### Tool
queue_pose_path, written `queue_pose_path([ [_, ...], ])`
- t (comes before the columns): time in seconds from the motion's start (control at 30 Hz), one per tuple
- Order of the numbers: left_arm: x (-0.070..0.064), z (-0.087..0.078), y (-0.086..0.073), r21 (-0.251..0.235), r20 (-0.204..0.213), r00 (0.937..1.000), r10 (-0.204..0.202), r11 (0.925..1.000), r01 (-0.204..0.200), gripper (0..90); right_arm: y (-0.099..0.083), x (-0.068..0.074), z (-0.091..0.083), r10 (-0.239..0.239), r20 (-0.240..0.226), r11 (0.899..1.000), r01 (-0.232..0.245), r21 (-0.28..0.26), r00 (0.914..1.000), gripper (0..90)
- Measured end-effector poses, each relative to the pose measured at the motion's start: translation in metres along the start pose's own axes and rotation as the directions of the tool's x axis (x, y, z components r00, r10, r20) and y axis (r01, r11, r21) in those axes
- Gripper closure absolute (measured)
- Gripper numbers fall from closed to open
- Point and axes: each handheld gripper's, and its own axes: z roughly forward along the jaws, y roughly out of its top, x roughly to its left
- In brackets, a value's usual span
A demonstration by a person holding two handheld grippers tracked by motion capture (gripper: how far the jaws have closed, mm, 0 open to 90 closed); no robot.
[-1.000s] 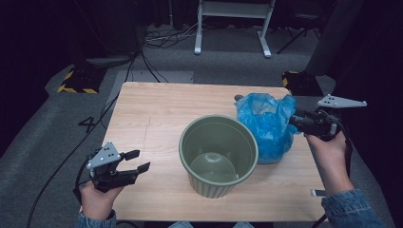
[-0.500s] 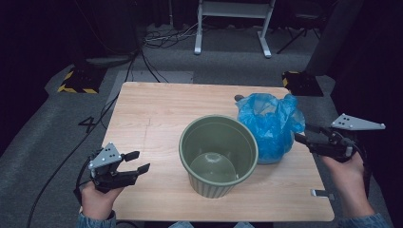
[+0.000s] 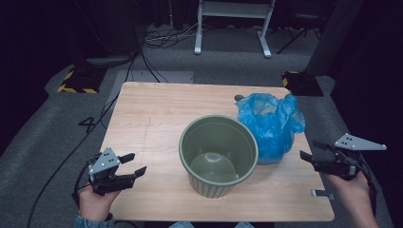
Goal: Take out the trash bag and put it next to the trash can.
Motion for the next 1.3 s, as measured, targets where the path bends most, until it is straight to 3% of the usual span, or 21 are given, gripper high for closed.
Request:
queue_pose_path([
  [0.2,0.004,0.004,-0.01,0.006,-0.015,0.9998,-0.012,0.9999,0.012,34.1,-0.017,-0.003,0.004,0.012,0.009,1.0,-0.012,0.019,0.9999,28.7],
  [0.43,0.013,0.011,-0.028,0.029,-0.051,0.9973,-0.053,0.9981,0.054,31.4,-0.044,-0.005,0.016,0.031,0.012,0.998,-0.031,0.051,0.9995,27.0],
  [1.07,0.02,0.026,-0.049,0.111,-0.078,0.9957,-0.049,0.9922,0.058,31.7,-0.098,-0.009,0.048,0.086,0.017,0.991,-0.087,0.098,0.9962,20.5],
  [1.3,0.023,0.032,-0.055,0.125,-0.078,0.9942,-0.073,0.9887,0.083,30.4,-0.111,-0.007,0.057,0.115,-0.003,0.987,-0.114,0.113,0.9934,19.4],
])
